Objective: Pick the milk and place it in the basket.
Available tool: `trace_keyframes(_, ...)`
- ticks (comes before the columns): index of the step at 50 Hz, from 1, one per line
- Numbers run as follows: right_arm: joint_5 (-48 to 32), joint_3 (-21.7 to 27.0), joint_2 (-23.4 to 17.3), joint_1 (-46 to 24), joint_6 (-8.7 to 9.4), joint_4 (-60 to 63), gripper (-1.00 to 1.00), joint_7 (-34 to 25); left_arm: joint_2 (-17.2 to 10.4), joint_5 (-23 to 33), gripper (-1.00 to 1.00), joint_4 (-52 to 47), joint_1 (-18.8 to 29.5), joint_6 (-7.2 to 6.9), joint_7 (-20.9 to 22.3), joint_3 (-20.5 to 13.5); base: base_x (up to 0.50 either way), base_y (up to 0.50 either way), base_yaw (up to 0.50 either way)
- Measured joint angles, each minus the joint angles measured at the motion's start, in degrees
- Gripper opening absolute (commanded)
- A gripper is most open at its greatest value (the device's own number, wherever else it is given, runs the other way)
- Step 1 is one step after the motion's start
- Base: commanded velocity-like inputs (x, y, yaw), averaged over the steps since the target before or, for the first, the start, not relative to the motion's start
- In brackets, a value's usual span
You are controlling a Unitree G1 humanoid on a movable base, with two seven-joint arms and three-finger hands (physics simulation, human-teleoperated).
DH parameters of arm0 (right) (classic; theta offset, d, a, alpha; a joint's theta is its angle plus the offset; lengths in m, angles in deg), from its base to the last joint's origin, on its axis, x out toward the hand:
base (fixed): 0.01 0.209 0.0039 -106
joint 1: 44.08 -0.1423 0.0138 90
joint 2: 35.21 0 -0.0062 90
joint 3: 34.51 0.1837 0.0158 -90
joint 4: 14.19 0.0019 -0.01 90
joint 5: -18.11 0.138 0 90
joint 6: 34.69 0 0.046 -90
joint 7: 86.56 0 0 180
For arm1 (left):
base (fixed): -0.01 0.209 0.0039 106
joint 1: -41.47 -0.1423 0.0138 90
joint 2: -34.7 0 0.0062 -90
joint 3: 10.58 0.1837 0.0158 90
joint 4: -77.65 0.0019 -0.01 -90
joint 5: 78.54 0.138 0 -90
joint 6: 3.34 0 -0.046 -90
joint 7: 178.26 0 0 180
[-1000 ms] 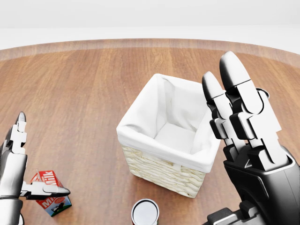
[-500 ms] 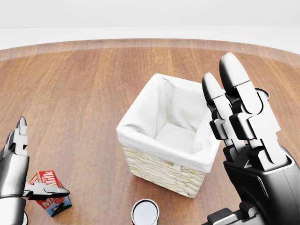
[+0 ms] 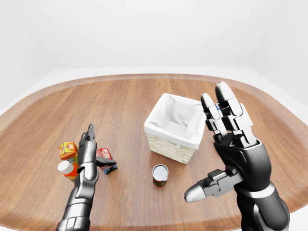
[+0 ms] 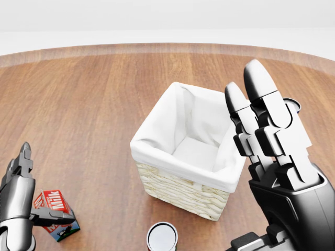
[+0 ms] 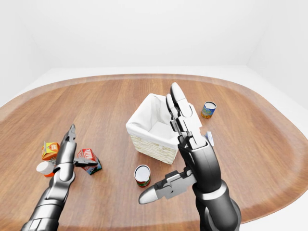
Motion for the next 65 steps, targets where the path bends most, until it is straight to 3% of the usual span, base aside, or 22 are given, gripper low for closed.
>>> trace_keyframes(24, 0.0, 0.1, 0.0, -0.1, 0.0, 0.2, 1.0, 0.0, -2.3, -1.1, 1.0, 19.2, 7.1, 0.0, -5.3, 2.5, 0.0, 0.0, 0.0)
trace_keyframes(25, 0.0, 0.2, 0.0, -0.1, 0.0, 0.2, 1.0, 0.0, -2.3, -1.4, -0.04, 19.7, 7.3, 0.0, -5.2, 2.6, 0.0, 0.0, 0.0)
trace_keyframes(26, 0.0, 0.2, 0.0, -0.2, 0.0, 0.2, 1.0, 0.1, -2.4, -1.6, -0.04, 20.2, 7.5, 0.0, -5.0, 2.6, 0.0, 0.0, 0.0)
trace_keyframes(27, 0.0, 0.2, 0.0, -0.2, 0.0, 0.2, 1.0, 0.1, -2.4, -1.7, -1.0, 20.4, 7.7, 0.0, -4.8, 2.6, 0.0, 0.0, 0.0)
trace_keyframes(37, 0.0, 0.5, 0.1, -0.4, 0.0, 0.1, 1.0, 0.2, -2.4, -1.8, -1.0, 21.3, 9.0, 0.0, -1.2, 2.8, 0.0, 0.0, 0.0)
trace_keyframes(41, 0.0, 0.7, 0.1, -0.5, 0.0, 0.1, 1.0, 0.2, -2.2, -3.7, -1.0, 20.6, 9.0, 0.01, 7.5, 0.7, 0.0, 0.0, 0.0)
trace_keyframes(52, -0.1, 0.8, 0.2, -0.7, 0.0, 0.1, 1.0, 0.3, -2.1, -4.9, -1.0, 19.3, 7.9, -0.01, 5.5, 2.2, 0.0, 0.0, 0.0)
trace_keyframes(65, -0.2, 0.7, 0.1, -0.6, 0.0, 0.2, 1.0, 0.2, -2.7, -4.6, -1.0, 9.1, 7.1, 0.0, 8.7, 0.9, 0.0, 0.0, 0.0)
